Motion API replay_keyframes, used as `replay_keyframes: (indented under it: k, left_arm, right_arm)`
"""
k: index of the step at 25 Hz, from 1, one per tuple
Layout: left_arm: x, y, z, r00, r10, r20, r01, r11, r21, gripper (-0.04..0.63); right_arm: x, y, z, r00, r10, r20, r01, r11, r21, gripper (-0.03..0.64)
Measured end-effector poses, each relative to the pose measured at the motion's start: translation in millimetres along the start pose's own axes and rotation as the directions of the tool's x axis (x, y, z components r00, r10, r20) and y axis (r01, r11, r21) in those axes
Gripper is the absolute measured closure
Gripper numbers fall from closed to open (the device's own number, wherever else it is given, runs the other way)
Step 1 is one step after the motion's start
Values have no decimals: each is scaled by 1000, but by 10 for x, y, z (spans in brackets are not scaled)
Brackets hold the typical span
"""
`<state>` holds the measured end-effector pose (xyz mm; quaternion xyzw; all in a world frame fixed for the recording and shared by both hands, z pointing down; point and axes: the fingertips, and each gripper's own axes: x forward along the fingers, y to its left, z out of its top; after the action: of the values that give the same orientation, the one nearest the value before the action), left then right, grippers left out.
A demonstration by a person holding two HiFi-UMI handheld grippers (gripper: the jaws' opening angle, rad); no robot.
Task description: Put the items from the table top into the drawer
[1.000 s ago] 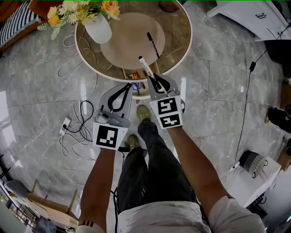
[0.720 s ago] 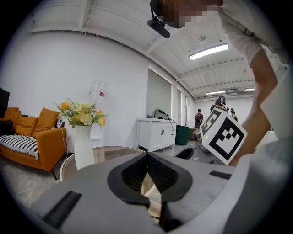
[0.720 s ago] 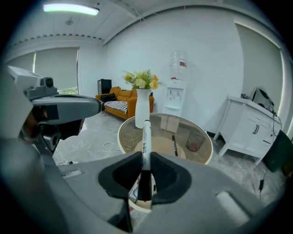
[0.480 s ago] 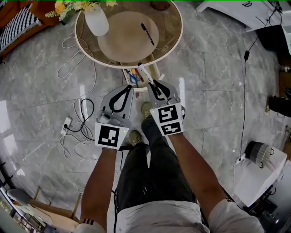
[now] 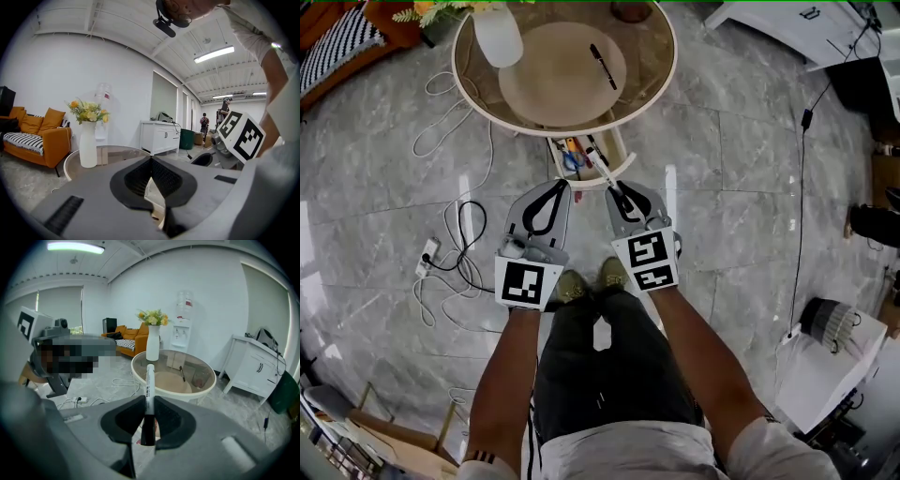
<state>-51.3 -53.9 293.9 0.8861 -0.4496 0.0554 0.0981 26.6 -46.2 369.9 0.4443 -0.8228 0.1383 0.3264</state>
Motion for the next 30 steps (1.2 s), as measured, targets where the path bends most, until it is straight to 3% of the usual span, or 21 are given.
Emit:
replay_keyframes:
  k: [5,22,30]
  left_arm:
    - [154,1,-399,1000,30,8,-30,1000,-9,597]
    - [920,387,-1812,996,74,49,-77,995,63,597]
    - [1230,557,-2318,995,64,78,-72,992,104,597]
  right_arm:
    - [264,-159,-364,1000,18,-8,-19,999,-33,551]
    - [1610,-550,-1475,997,74,-28,-77,984,-163,551]
    - [2180,-606,-1724,996,87,-8,-87,987,-138,551]
